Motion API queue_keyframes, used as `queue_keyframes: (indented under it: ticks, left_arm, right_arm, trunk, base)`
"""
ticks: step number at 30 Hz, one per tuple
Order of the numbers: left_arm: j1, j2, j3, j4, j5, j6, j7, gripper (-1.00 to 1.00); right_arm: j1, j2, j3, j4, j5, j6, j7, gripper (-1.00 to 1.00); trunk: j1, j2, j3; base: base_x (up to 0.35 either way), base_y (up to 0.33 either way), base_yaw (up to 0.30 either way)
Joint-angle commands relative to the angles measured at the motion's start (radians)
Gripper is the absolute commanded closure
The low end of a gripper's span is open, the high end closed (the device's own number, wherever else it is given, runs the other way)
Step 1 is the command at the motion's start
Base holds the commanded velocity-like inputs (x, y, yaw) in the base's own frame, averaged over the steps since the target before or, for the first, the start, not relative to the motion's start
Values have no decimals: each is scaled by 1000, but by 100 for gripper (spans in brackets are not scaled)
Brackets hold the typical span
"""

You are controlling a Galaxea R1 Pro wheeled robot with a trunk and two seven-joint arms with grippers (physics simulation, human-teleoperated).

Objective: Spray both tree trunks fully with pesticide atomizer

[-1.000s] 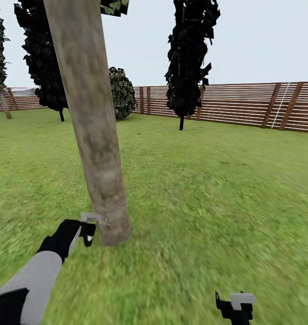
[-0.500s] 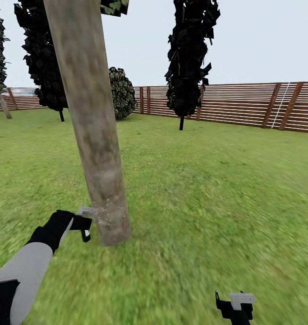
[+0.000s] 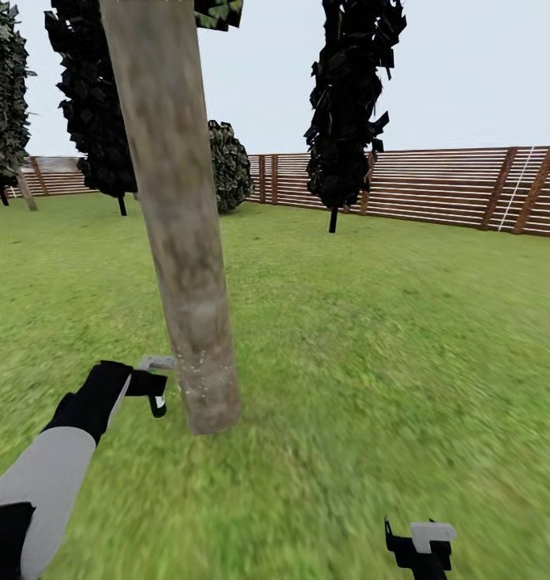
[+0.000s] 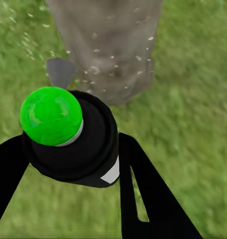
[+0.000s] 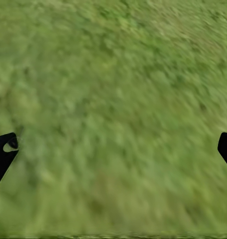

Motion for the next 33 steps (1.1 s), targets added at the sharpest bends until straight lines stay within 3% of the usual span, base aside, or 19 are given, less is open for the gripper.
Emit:
queue_keyframes:
  ticks: [1,4,7,10,12,16,18,19,33]
  left_arm:
    - [-1,-11,-2,-4,-6,0,0,100]
    - [-13,-44,-17,-40,-5,7,0,100]
    - [-56,-36,-19,-68,-3,69,-2,100]
    - [-82,21,-17,-73,-3,107,-7,100]
    - [-80,41,-18,-77,-4,109,-33,100]
    - [-66,34,-34,-80,-6,108,-68,100]
    - [-63,25,-101,-80,-5,108,-70,100]
    - [-63,23,-111,-79,-4,108,-70,100]
    - [-63,23,-121,-76,-7,105,-64,100]
  right_arm:
    - [0,0,0,0,0,0,0,-100]
    - [0,-5,0,0,0,0,0,-100]
    - [0,-6,-1,0,0,0,0,-100]
    - [0,-6,-1,0,0,0,0,-100]
    - [0,-7,-1,0,0,0,0,-100]
    - [0,-6,0,0,0,0,0,-100]
    - [0,-6,0,0,0,0,0,-100]
    - [0,-6,0,0,0,0,0,-100]
    - [0,-6,-1,0,0,0,0,-100]
  trunk:
    - [0,0,0]
    - [0,0,0]
    - [0,0,0]
    - [0,0,0]
    - [0,0,0]
    - [0,0,0]
    - [0,0,0]
    - [0,0,0]
    - [0,0,0]
  base:
    - [-168,0,9]
    - [-56,0,3]
    - [-6,0,0]
    - [0,0,0]
    - [0,0,0]
    - [0,0,3]
    - [30,-137,164]
    - [67,-231,247]
    - [65,-263,69]
